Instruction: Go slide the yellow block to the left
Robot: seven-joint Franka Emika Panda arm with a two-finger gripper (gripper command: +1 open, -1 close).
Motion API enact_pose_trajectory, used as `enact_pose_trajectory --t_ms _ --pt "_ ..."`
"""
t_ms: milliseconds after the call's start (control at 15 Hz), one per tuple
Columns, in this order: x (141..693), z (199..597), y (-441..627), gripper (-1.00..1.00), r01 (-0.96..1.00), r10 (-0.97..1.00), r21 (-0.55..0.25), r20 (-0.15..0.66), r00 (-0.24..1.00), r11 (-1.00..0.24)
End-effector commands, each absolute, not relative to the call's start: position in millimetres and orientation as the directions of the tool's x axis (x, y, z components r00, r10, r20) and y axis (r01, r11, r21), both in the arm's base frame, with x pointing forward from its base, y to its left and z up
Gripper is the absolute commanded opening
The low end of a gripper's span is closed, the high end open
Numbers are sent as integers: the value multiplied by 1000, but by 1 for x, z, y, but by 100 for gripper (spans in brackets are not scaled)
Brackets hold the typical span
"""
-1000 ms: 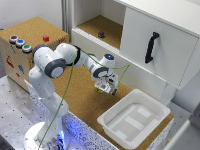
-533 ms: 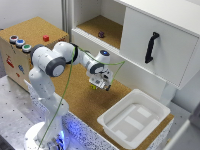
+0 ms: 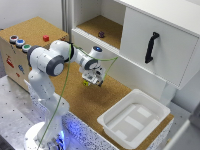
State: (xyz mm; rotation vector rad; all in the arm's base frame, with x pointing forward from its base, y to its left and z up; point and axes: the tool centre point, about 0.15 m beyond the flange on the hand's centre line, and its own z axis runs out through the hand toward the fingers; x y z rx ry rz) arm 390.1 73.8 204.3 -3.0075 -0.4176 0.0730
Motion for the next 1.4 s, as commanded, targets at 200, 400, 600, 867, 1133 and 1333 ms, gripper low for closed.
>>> enact_pose_trajectory --t_ms 200,400,600,867,1133,1333 --pt "391 210 137 -100 262 273 -182 -37 961 -948" --pt "383 224 152 -100 315 322 -182 -7 947 -931" --pt "383 265 142 -100 367 366 -124 34 930 -922" --pt "365 308 141 100 437 432 -91 69 899 -895" --pt "347 300 152 100 514 505 -119 95 858 -850" --pt "343 277 159 100 572 563 -89 108 819 -816"
